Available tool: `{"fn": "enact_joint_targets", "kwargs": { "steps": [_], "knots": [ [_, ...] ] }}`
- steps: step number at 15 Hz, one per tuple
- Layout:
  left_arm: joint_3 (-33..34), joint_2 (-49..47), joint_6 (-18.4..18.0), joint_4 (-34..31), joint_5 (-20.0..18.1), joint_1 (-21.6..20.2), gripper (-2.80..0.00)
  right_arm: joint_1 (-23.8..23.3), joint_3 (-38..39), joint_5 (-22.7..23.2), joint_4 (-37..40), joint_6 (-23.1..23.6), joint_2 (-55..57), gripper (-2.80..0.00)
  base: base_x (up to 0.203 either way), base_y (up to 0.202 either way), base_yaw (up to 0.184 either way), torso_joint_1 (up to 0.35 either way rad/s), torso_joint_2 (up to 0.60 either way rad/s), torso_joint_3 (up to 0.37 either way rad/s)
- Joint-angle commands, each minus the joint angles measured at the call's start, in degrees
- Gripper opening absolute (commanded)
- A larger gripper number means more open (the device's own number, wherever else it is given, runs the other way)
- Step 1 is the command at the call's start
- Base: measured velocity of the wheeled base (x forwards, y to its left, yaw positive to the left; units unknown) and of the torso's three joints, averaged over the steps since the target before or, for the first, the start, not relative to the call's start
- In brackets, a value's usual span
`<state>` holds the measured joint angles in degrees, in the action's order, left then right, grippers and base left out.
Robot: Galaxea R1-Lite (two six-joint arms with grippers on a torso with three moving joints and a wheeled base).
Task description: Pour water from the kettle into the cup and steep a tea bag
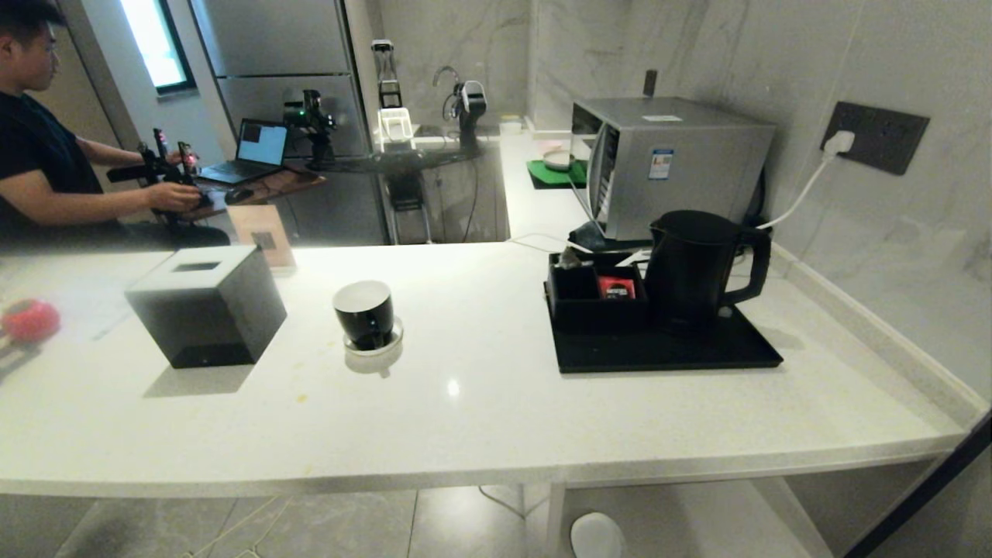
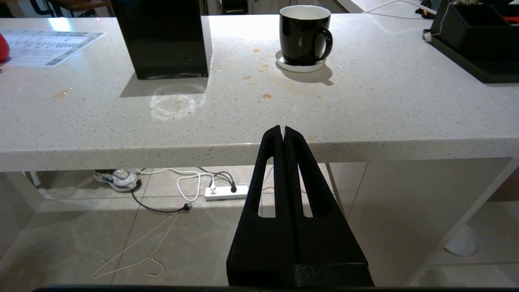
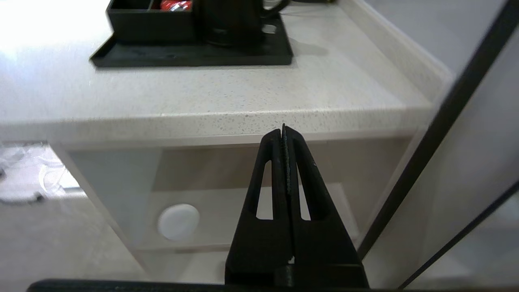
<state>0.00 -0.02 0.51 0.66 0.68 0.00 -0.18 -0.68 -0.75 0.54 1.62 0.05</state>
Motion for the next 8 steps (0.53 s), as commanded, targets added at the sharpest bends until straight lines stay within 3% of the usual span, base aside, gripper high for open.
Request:
{"fn": "enact_joint_targets", "kwargs": {
  "steps": [1, 5, 8],
  "knots": [
    [0.0, 0.0, 0.0, 0.0, 0.0, 0.0, -2.80, 0.0, -3.8, 3.8, 1.1, 0.6, 1.1, -2.80, 0.000, 0.000, 0.000, 0.000, 0.00, 0.000],
    [0.0, 0.0, 0.0, 0.0, 0.0, 0.0, -2.80, 0.4, -9.9, 6.0, 1.2, 0.6, 10.2, -2.80, 0.000, 0.000, 0.000, 0.000, 0.00, 0.000],
    [0.0, 0.0, 0.0, 0.0, 0.0, 0.0, -2.80, 3.9, -14.0, 6.0, -4.3, -0.7, 20.6, -2.80, 0.000, 0.000, 0.000, 0.000, 0.00, 0.000]
  ]
}}
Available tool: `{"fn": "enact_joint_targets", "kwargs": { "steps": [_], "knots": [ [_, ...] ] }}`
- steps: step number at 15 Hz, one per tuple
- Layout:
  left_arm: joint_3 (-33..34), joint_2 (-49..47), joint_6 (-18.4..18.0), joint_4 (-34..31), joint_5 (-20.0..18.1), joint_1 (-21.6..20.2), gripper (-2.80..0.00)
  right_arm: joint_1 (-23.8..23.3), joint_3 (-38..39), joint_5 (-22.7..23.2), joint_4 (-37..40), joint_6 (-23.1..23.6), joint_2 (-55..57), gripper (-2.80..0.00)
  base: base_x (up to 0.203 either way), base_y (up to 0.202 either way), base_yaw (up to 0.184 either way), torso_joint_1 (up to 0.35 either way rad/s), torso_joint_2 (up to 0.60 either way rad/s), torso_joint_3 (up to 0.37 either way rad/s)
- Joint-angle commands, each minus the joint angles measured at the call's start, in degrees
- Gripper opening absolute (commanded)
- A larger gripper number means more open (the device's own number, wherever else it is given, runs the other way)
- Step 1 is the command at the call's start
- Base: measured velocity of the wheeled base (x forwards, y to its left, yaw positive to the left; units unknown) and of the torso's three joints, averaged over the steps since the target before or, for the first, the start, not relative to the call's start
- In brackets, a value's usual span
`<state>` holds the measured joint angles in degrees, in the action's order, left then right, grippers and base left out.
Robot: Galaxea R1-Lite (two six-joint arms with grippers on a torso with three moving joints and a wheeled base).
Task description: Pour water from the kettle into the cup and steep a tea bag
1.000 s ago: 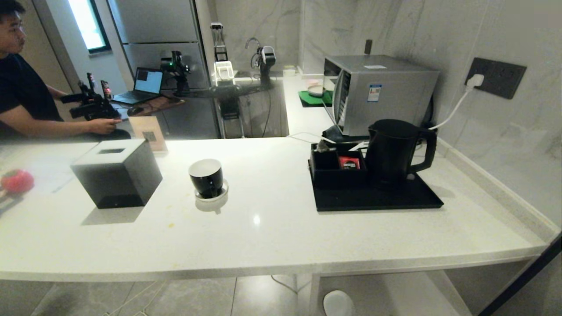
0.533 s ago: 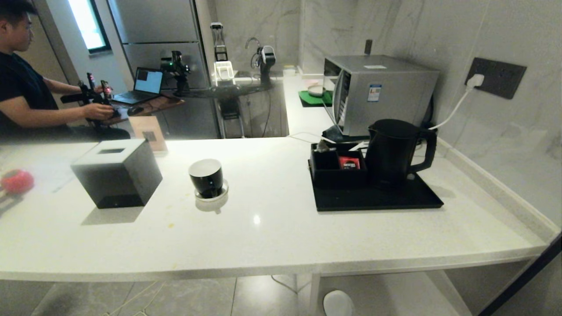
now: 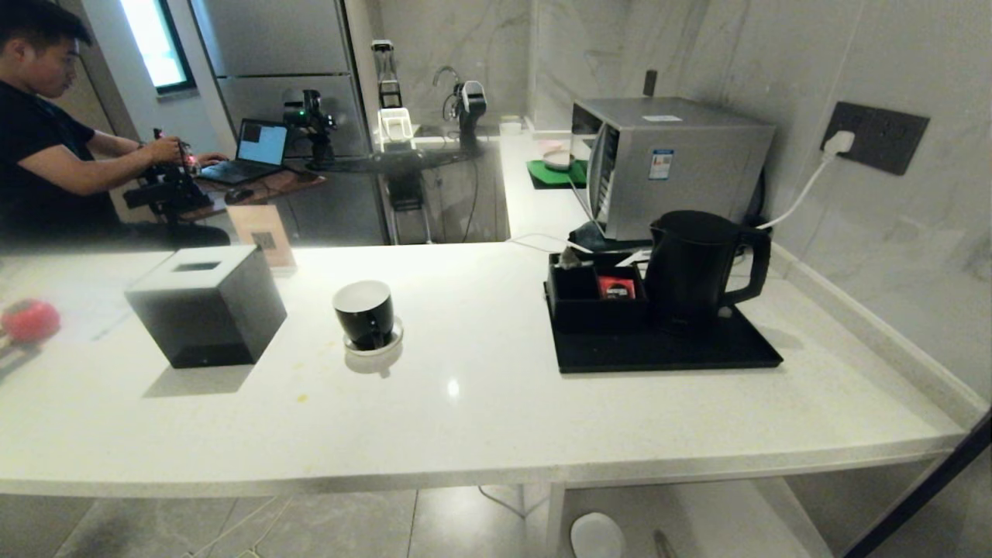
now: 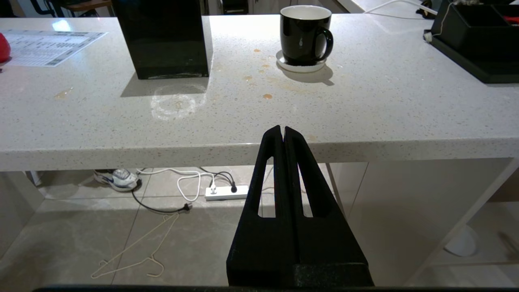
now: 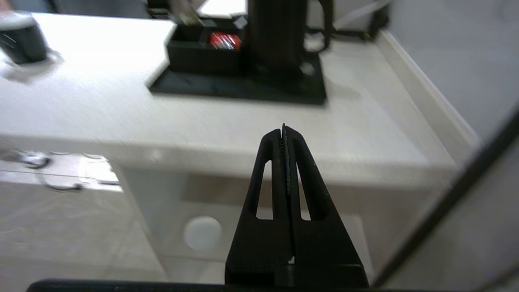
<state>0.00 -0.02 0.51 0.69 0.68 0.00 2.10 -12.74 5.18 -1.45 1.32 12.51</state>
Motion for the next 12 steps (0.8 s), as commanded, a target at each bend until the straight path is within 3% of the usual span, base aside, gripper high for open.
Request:
{"fn": "enact_joint_targets", "kwargs": {
  "steps": [1, 12],
  "knots": [
    [0.0, 0.0, 0.0, 0.0, 0.0, 0.0, -2.80, 2.6, -2.7, 0.0, -5.9, -1.2, 12.1, -2.80, 0.000, 0.000, 0.000, 0.000, 0.00, 0.000],
    [0.0, 0.0, 0.0, 0.0, 0.0, 0.0, -2.80, 4.2, -8.9, -0.1, -40.0, -5.4, 57.5, -2.80, 0.000, 0.000, 0.000, 0.000, 0.00, 0.000]
  ]
}}
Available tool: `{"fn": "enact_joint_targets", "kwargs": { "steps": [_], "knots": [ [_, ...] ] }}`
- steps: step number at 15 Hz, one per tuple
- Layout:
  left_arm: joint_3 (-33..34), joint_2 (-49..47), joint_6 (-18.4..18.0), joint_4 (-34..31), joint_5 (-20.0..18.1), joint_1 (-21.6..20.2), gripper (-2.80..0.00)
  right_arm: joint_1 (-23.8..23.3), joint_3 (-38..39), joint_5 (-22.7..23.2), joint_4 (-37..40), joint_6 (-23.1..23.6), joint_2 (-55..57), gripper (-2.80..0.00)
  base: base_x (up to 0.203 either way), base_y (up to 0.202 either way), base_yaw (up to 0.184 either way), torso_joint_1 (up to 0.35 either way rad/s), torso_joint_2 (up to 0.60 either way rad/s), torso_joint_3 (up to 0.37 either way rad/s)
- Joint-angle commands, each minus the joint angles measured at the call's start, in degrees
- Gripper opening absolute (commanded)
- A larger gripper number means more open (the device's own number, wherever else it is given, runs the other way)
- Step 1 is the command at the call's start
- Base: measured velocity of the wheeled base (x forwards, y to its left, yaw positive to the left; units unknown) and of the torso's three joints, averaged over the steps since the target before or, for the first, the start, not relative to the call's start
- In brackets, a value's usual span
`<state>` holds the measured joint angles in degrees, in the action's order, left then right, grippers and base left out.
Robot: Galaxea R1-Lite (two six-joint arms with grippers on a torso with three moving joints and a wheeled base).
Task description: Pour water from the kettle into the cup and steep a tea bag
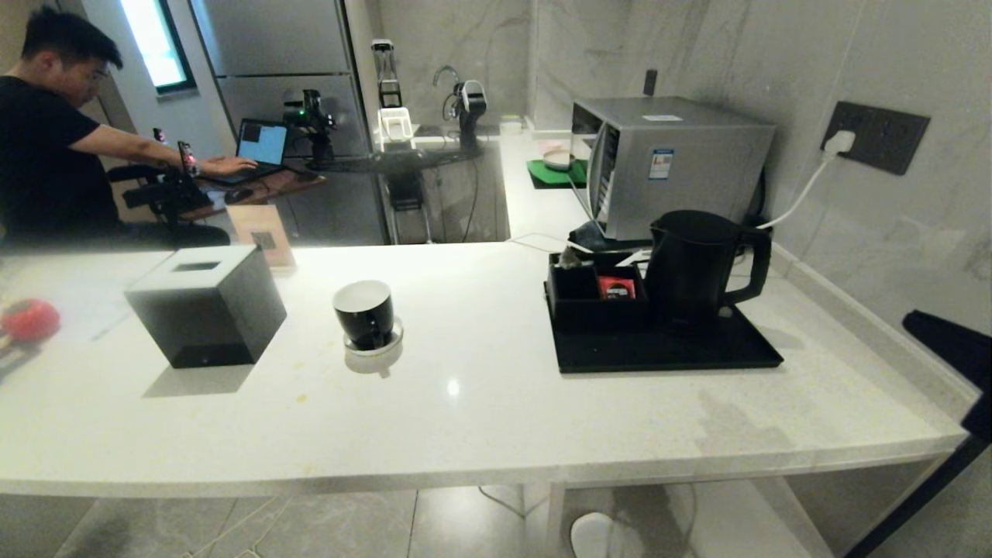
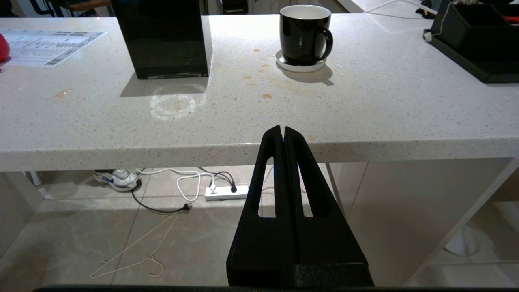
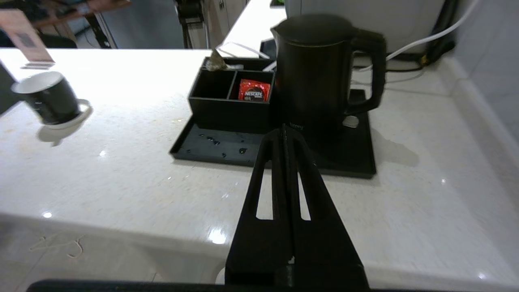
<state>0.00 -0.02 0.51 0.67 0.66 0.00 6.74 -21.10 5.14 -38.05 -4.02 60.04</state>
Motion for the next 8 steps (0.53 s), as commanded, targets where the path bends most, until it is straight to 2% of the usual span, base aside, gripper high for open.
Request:
{"fn": "enact_joint_targets", "kwargs": {
  "steps": [1, 4, 5, 8],
  "knots": [
    [0.0, 0.0, 0.0, 0.0, 0.0, 0.0, -2.80, -1.2, -0.8, -0.1, -5.7, -0.1, 13.0, -2.80, 0.000, 0.000, 0.000, 0.000, 0.00, 0.000],
    [0.0, 0.0, 0.0, 0.0, 0.0, 0.0, -2.80, -3.6, -1.0, -0.1, -11.3, -0.1, 21.0, -2.80, 0.000, 0.000, 0.000, 0.000, 0.00, 0.000],
    [0.0, 0.0, 0.0, 0.0, 0.0, 0.0, -2.80, -4.5, -0.9, -0.1, -12.7, -0.1, 23.2, 0.00, 0.000, 0.000, 0.000, 0.000, 0.00, 0.000],
    [0.0, 0.0, 0.0, 0.0, 0.0, 0.0, -2.80, -6.9, -1.3, -0.2, -15.5, -0.1, 29.4, 0.00, 0.000, 0.000, 0.000, 0.000, 0.00, 0.000]
  ]
}}
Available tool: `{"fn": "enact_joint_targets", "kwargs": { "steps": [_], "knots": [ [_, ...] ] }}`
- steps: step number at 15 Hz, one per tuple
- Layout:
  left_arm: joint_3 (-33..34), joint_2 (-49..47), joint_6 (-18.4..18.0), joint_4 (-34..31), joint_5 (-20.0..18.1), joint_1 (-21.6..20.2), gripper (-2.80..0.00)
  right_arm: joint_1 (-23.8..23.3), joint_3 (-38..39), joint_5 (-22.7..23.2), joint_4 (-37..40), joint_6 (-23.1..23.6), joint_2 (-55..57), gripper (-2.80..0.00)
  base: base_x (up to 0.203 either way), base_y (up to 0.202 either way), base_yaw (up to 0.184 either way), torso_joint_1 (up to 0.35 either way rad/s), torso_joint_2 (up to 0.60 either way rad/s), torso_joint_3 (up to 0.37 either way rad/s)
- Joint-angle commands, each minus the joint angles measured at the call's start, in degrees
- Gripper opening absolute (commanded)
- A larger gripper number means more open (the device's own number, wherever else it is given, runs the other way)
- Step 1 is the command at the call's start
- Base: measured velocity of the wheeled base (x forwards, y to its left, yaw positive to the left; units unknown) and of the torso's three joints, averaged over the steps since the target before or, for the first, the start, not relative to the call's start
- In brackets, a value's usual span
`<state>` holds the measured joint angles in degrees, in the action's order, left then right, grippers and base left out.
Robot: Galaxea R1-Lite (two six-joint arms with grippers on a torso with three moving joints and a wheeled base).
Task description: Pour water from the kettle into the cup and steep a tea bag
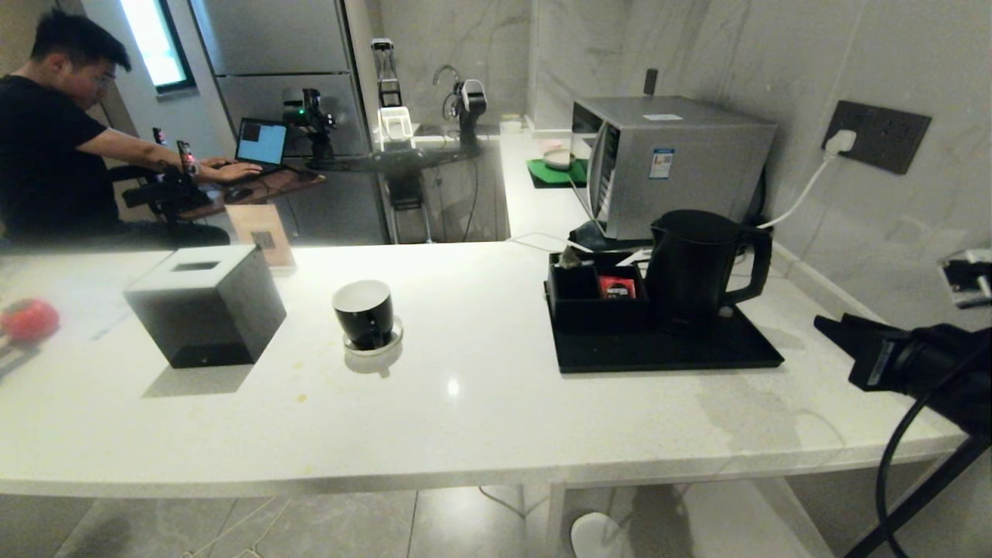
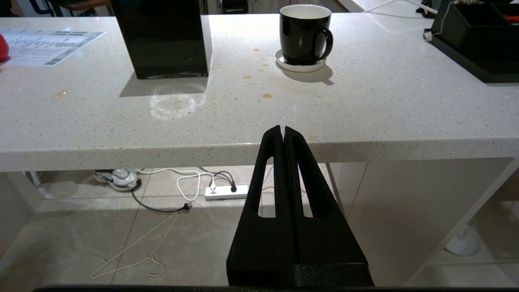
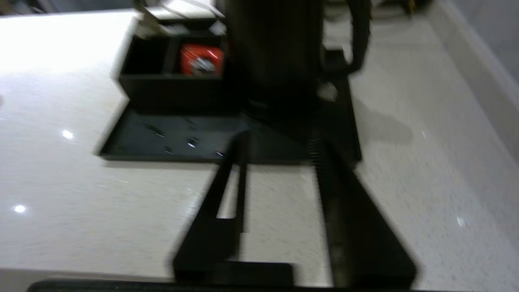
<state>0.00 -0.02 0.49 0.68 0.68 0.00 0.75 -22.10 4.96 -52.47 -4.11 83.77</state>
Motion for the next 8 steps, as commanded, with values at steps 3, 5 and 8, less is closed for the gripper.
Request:
{"fn": "enact_joint_targets", "kwargs": {
  "steps": [3, 5, 8],
  "knots": [
    [0.0, 0.0, 0.0, 0.0, 0.0, 0.0, -2.80, -1.8, -1.2, -0.2, -7.2, -0.1, 13.2, 0.00, 0.000, 0.000, 0.000, 0.000, 0.00, 0.000],
    [0.0, 0.0, 0.0, 0.0, 0.0, 0.0, -2.80, -1.9, -4.2, -1.5, -10.1, -0.1, 18.3, 0.00, 0.000, 0.000, 0.000, 0.000, 0.00, 0.000],
    [0.0, -0.1, 0.0, 0.0, 0.0, 0.0, -2.80, -1.9, -11.7, -5.2, -11.0, -0.1, 24.9, 0.00, 0.000, 0.000, 0.000, 0.000, 0.00, 0.000]
  ]
}}
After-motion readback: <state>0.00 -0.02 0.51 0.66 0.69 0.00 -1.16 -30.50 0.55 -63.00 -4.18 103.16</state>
